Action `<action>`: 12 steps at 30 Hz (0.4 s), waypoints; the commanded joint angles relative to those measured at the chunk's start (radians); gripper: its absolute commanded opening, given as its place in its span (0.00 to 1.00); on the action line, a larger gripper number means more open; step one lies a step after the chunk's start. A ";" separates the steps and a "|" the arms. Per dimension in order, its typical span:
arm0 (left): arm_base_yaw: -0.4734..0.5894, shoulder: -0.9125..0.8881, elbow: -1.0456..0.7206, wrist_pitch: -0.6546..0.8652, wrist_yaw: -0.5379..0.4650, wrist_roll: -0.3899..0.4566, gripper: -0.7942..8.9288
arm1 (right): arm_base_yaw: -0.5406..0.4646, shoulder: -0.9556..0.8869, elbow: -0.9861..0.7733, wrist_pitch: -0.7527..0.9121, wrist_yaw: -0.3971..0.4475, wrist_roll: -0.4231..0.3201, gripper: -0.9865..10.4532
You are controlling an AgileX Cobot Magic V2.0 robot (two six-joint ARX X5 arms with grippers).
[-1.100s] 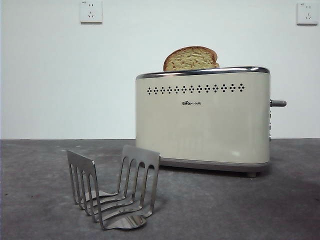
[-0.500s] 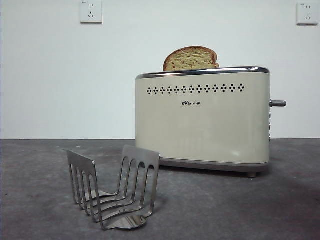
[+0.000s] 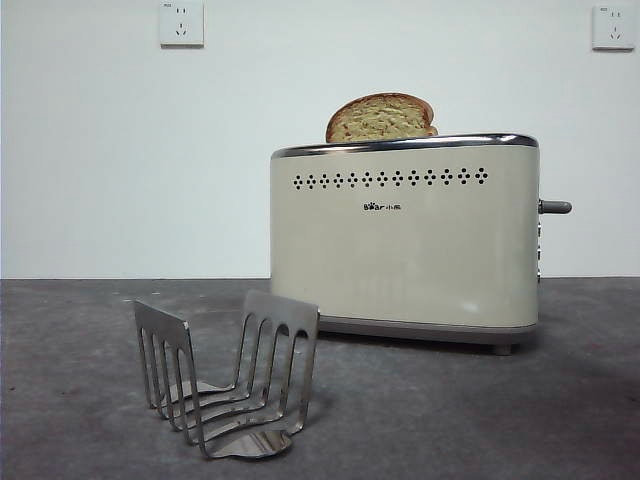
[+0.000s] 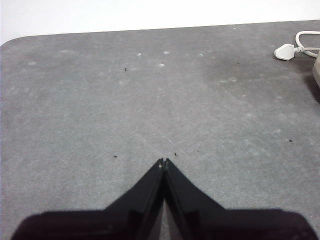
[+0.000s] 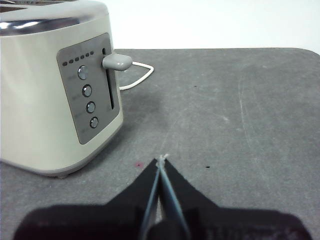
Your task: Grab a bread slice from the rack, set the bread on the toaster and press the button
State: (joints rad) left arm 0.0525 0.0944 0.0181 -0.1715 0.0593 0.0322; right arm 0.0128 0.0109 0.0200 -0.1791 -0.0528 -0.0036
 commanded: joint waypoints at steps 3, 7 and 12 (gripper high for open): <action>0.003 0.000 -0.010 0.007 0.000 -0.006 0.08 | -0.001 -0.003 -0.006 -0.002 0.002 0.016 0.09; 0.003 0.000 -0.010 0.007 0.000 -0.006 0.08 | -0.001 -0.003 -0.006 -0.002 0.001 0.016 0.09; 0.003 0.000 -0.010 0.007 0.000 -0.006 0.08 | -0.001 -0.003 -0.006 -0.002 0.001 0.016 0.09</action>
State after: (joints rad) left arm 0.0525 0.0944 0.0181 -0.1715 0.0593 0.0322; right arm 0.0128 0.0109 0.0200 -0.1791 -0.0528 0.0036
